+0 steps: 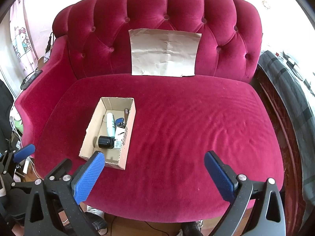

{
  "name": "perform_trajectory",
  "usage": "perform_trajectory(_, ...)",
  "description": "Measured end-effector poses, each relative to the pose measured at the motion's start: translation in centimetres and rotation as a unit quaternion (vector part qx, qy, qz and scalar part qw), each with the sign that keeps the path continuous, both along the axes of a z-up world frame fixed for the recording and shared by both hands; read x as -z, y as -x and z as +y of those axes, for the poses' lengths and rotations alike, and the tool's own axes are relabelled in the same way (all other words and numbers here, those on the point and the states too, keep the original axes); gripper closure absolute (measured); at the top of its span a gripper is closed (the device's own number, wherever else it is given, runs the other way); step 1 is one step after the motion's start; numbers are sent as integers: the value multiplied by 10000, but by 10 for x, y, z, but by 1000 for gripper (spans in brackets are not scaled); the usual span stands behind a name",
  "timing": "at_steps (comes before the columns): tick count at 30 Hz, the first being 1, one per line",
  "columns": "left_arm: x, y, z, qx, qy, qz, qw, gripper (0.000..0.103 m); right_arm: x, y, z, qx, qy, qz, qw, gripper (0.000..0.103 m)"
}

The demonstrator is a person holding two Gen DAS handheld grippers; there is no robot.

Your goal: Organize rigid objects

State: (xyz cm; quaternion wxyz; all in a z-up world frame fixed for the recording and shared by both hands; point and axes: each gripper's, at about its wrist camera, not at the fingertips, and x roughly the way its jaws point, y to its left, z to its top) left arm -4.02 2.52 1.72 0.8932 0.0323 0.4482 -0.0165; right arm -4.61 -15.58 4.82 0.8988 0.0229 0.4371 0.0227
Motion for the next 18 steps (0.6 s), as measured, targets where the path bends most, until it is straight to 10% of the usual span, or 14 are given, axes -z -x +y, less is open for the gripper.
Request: perform_trajectory(18,5,-4,-6,55,7,-15,10000,0,5,-4,0,-8,55,-48,10000,0)
